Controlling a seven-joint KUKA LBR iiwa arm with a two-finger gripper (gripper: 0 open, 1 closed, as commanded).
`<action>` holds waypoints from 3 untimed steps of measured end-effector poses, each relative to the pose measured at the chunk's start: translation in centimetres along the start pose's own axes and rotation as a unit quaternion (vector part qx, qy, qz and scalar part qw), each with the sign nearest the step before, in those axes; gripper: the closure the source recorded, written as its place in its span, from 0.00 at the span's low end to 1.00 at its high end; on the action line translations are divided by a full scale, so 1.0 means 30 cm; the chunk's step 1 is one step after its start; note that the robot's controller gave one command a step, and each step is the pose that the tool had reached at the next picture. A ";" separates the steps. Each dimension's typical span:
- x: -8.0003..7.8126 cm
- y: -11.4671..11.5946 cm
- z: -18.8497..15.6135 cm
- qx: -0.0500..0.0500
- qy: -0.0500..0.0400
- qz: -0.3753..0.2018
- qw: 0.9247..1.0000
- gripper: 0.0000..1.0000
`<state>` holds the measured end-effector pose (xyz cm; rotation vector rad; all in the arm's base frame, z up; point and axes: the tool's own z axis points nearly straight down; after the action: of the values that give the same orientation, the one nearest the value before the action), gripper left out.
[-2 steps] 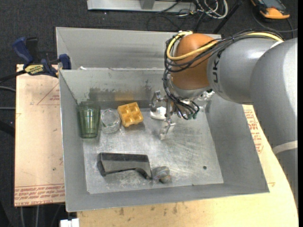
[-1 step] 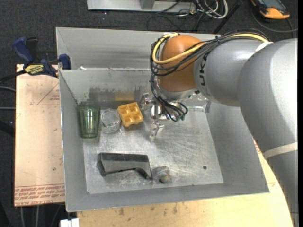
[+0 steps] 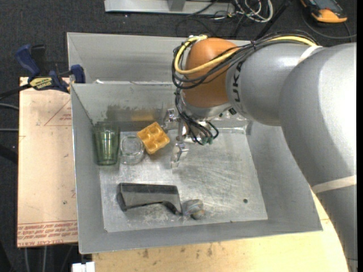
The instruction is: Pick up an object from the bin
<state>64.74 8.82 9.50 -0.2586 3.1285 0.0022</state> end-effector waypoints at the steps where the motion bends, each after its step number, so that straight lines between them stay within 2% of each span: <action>1: -0.019 0.097 0.019 0.001 -0.002 -0.035 0.999 0.00; 2: -0.036 0.135 0.023 0.000 -0.004 -0.158 0.987 0.00; 3: -0.054 0.259 0.020 0.001 -0.002 -0.131 0.991 0.00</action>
Offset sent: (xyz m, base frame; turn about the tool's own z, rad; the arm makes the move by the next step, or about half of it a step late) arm 0.0074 0.0324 -0.0078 0.0445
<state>65.06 16.75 8.92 -0.6663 3.0640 -0.0003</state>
